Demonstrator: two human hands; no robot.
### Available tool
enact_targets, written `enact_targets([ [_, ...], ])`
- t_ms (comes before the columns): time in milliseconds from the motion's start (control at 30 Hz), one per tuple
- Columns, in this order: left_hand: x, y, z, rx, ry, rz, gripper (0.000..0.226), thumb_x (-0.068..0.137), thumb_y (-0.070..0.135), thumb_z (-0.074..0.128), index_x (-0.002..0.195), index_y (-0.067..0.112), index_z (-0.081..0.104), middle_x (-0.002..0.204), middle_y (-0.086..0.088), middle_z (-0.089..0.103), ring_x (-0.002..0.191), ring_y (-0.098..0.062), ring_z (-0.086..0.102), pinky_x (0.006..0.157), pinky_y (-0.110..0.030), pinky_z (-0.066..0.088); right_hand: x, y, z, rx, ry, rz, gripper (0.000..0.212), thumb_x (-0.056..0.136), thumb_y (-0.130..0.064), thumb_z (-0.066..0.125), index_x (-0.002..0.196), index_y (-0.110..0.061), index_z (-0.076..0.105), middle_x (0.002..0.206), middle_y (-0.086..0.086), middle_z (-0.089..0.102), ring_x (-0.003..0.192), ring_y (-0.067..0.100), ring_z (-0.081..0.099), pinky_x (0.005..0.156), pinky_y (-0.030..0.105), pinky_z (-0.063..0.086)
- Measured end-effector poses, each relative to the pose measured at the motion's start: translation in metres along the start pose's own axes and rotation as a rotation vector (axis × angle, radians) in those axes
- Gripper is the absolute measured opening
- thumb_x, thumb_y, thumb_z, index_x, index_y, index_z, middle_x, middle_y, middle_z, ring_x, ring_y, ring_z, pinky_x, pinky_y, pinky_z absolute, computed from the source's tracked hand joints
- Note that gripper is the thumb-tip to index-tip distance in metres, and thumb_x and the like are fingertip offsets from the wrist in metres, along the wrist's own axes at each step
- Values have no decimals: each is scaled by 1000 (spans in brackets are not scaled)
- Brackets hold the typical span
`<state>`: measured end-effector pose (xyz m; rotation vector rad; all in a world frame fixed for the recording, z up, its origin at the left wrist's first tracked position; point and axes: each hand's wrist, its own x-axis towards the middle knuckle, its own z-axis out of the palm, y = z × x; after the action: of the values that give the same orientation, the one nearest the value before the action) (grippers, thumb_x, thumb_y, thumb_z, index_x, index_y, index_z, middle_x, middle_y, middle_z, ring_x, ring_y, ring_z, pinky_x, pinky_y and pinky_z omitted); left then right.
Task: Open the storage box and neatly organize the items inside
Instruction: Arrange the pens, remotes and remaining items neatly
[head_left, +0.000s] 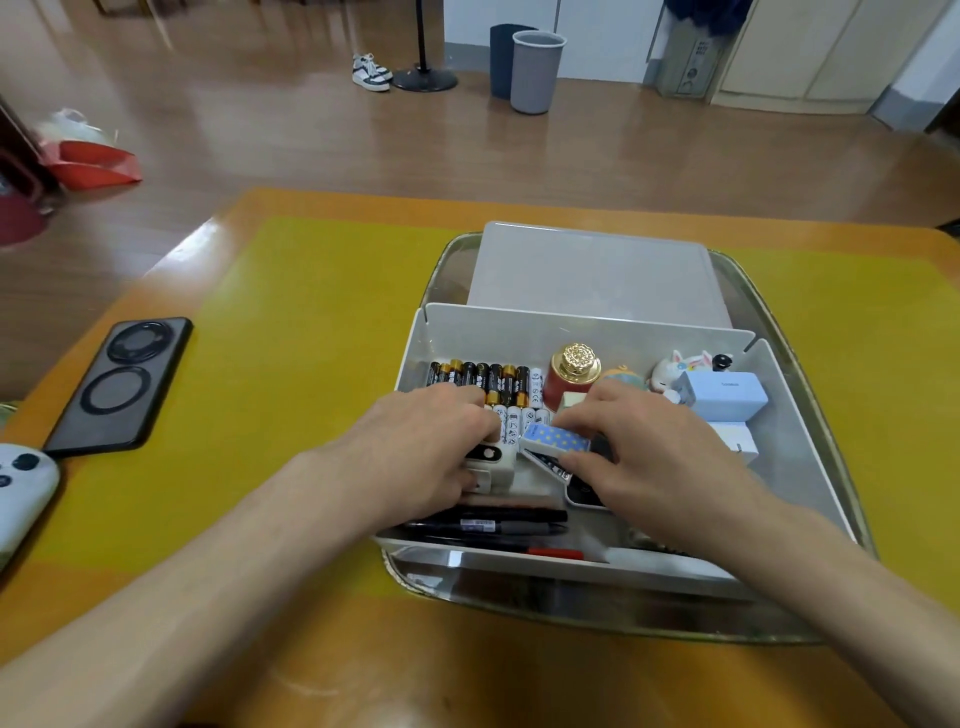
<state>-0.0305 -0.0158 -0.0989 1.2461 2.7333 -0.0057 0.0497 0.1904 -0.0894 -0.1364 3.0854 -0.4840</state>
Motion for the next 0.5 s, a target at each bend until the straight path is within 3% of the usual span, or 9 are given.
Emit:
enact_targets([
  [133, 1, 0, 1, 34, -28, 9, 39, 86, 39, 67, 123, 32, 56, 109, 10, 52, 108, -16, 54, 65, -31, 40, 3, -5, 8, -24, 28, 11, 22, 92, -42, 58, 111, -35, 65, 99, -11, 52, 94, 20, 58, 78, 44, 50],
  [267, -1, -1, 3, 84, -45, 4, 32, 87, 44, 67, 112, 27, 56, 107, 6, 56, 106, -19, 56, 66, -33, 41, 5, -5, 11, -24, 38, 18, 26, 91, -43, 57, 115, -34, 64, 104, -14, 54, 98, 20, 59, 78, 42, 51],
  [400, -1, -1, 3, 88, -26, 16, 29, 86, 43, 68, 105, 27, 55, 104, 7, 58, 102, -19, 57, 65, -33, 41, 5, -4, 16, -13, 96, 8, 27, 89, -48, 57, 111, -35, 62, 93, -18, 52, 89, 14, 58, 67, 33, 42],
  [500, -1, -2, 3, 83, -11, 18, 29, 84, 45, 69, 103, 28, 54, 103, 8, 57, 101, -19, 57, 65, -33, 41, 3, -6, 20, -1, 42, -66, 39, 92, -51, 55, 128, -36, 57, 99, -18, 55, 90, 10, 56, 68, 31, 45],
])
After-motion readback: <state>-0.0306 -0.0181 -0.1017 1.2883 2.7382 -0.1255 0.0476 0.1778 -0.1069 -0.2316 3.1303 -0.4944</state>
